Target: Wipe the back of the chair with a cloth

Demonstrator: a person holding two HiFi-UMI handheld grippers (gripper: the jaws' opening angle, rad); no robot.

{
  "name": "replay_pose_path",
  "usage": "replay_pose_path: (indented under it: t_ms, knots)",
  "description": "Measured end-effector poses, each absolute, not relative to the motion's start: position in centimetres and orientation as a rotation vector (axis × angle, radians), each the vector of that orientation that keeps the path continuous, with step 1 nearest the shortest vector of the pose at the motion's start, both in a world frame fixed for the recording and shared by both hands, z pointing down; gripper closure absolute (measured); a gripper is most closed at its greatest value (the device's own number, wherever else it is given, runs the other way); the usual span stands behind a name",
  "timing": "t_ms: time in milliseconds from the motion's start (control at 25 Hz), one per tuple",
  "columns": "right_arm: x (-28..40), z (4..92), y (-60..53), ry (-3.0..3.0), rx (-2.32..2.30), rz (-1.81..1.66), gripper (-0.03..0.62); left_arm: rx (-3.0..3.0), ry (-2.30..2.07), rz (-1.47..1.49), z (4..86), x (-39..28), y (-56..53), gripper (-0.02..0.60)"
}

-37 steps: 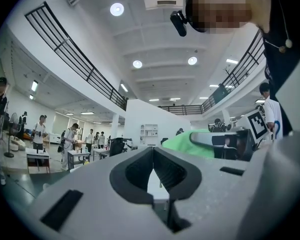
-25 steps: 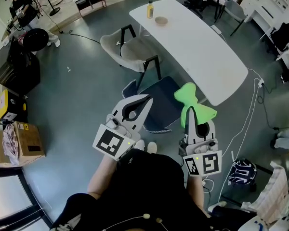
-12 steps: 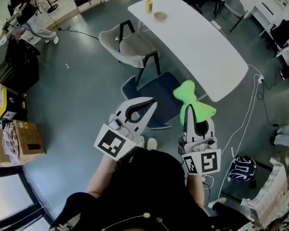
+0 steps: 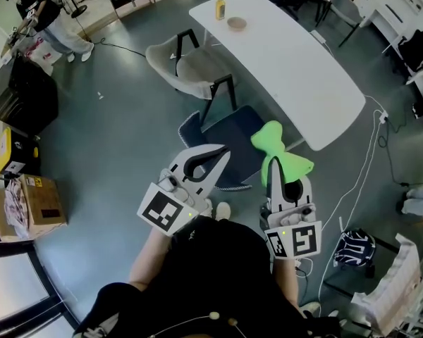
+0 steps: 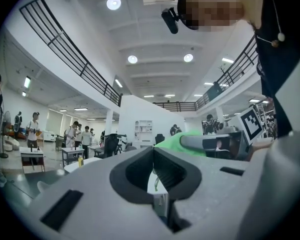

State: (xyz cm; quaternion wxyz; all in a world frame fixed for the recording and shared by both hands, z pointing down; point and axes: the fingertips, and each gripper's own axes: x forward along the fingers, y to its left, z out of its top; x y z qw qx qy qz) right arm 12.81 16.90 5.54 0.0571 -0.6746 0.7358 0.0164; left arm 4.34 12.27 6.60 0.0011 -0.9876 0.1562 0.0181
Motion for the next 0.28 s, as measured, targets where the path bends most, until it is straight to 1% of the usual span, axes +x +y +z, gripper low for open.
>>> replay_pose_path:
  t_ms: [280]
  knots:
    - [12.90,5.44,16.63,2.252,-2.049,0.076,0.576,-3.082,0.548,0.030,6.65,4.26,11.47,0.577]
